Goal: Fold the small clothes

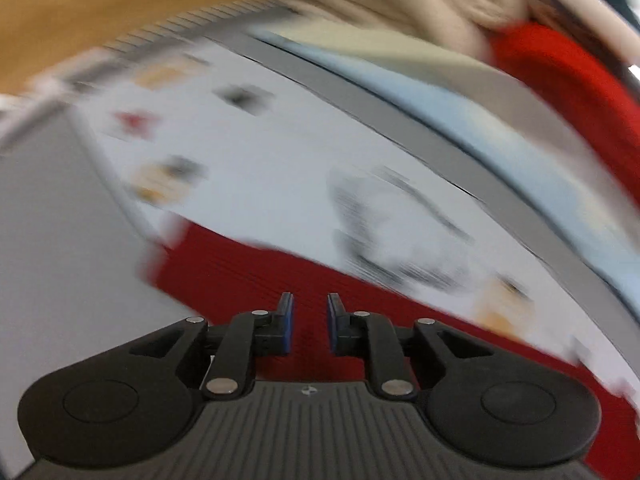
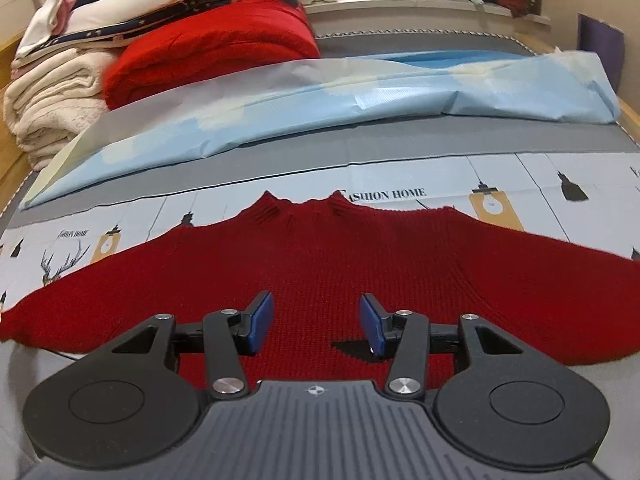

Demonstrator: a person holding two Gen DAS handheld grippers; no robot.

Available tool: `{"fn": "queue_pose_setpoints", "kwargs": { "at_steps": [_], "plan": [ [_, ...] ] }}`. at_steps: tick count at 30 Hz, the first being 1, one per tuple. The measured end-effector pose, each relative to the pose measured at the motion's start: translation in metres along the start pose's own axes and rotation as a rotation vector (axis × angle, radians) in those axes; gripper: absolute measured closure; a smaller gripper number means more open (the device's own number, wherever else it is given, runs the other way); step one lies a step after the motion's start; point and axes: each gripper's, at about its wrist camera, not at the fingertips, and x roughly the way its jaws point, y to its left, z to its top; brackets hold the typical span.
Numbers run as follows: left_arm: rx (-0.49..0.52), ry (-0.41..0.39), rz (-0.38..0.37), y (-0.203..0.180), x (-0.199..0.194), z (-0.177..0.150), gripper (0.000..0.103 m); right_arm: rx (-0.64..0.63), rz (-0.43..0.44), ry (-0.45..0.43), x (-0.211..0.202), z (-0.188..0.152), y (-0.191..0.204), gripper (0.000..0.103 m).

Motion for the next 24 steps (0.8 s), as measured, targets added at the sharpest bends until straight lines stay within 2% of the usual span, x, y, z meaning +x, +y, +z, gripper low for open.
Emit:
{"fn": "queue_pose_setpoints", "kwargs": {
  "at_steps": [3,4,6,7,11,13,14,15,18,21,23,24],
  "plan": [
    [0.17,0.077,-0.181,-0.039,0.013,-0.029,0.082,0.078,-0.017,0.008,0.004,0.001,-0.01,0.053],
    [0.21,0.083,-0.198,-0.045,0.018,-0.037,0.081,0.117,-0.019,0.014,0.006,0.002,-0.015,0.053],
    [0.261,0.134,-0.135,-0.049,0.038,-0.056,0.077,0.184,-0.021,0.017,0.006,0.001,-0.026,0.053],
    [0.263,0.204,-0.082,-0.044,0.053,-0.063,0.079,0.213,-0.026,0.02,0.006,0.0,-0.032,0.053],
    [0.149,0.174,-0.108,-0.029,0.039,-0.049,0.077,0.241,-0.05,0.03,0.006,-0.001,-0.043,0.053],
    [0.083,0.098,-0.086,-0.014,0.025,-0.036,0.066,0.244,-0.054,0.03,0.006,0.0,-0.046,0.053],
    [0.044,0.084,-0.05,-0.004,0.024,-0.033,0.055,0.246,-0.05,0.032,0.005,0.0,-0.046,0.053],
    [-0.001,0.085,-0.013,0.006,0.026,-0.028,0.052,0.247,-0.043,0.033,0.005,0.001,-0.046,0.053],
    [-0.156,0.151,0.048,0.041,0.041,-0.021,0.052,0.232,-0.025,0.033,0.004,0.003,-0.044,0.053],
    [-0.22,0.187,0.079,0.065,0.056,-0.018,0.053,0.221,-0.018,0.028,0.002,0.005,-0.042,0.052],
    [-0.256,0.174,0.071,0.07,0.058,-0.022,0.055,0.219,-0.019,0.026,0.002,0.006,-0.042,0.052],
    [-0.263,0.164,0.064,0.069,0.059,-0.021,0.061,0.218,-0.02,0.028,0.002,0.006,-0.042,0.052]
  ]
}}
